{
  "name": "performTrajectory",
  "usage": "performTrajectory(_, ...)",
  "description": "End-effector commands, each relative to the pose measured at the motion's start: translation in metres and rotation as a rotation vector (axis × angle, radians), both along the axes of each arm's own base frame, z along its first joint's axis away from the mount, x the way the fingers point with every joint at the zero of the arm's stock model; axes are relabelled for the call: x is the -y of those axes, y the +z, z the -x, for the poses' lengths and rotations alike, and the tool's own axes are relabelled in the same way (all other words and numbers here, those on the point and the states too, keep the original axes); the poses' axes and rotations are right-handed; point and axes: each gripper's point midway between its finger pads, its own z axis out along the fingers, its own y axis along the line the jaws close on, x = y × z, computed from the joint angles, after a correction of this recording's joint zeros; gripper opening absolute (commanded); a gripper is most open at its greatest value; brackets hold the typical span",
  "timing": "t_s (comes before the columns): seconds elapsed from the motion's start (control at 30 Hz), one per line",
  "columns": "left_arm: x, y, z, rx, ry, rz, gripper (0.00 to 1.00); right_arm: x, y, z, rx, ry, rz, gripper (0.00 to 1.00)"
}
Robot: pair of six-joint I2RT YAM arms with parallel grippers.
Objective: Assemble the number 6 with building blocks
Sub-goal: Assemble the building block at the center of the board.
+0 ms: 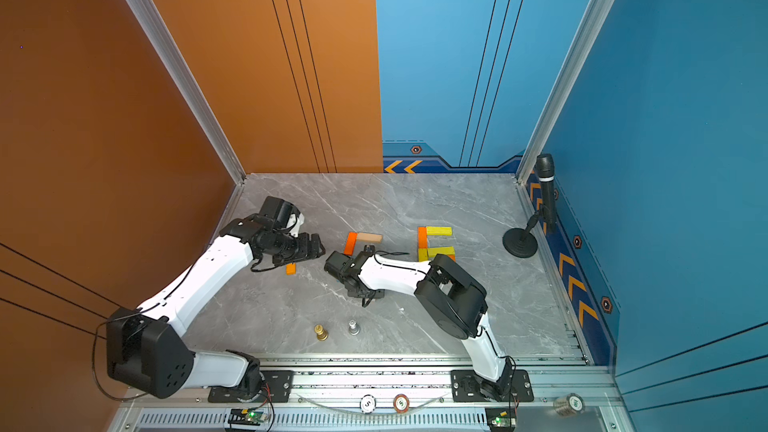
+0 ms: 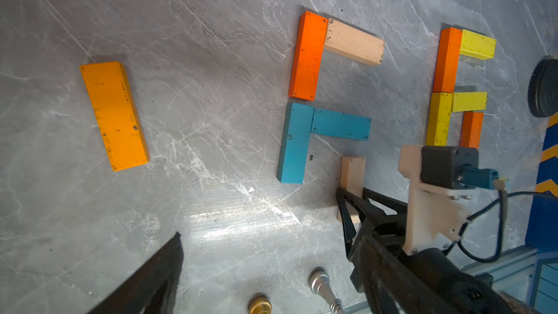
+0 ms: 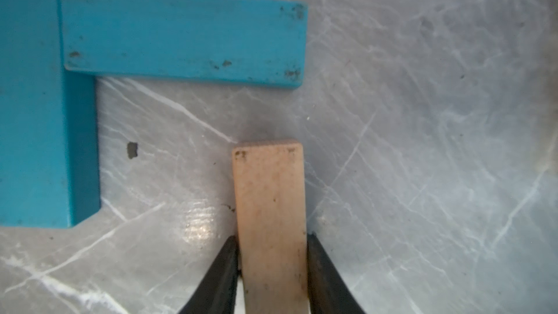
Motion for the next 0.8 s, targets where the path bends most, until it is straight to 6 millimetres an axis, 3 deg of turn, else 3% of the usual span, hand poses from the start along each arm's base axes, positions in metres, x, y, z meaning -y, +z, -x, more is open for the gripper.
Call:
performTrajectory(0.0, 0.001, 0.001, 0.003, -0.001, 0.003, 0.027, 0.91, -0.002, -0.001, -0.002, -0.017, -0.02, -0.003, 0.36)
performTrajectory(0.4, 0.003, 0.001, 0.004, -0.005, 0.003, 0.05, 0.91, -0.001, 0.004, -0.005, -0.028, -0.055, -0.01, 0.35)
performTrajectory(0.43, 0.003, 0.001, 0.004, -0.005, 0.003, 0.052, 0.91, 0.001, -0.007, -0.004, -0.046, -0.058, 0.014, 0.35)
performTrajectory(0.77, 0.004, 0.0, 0.004, -0.009, 0.004, 0.065, 0.9, -0.002, -0.011, -0.008, -0.058, -0.064, 0.026, 0.36)
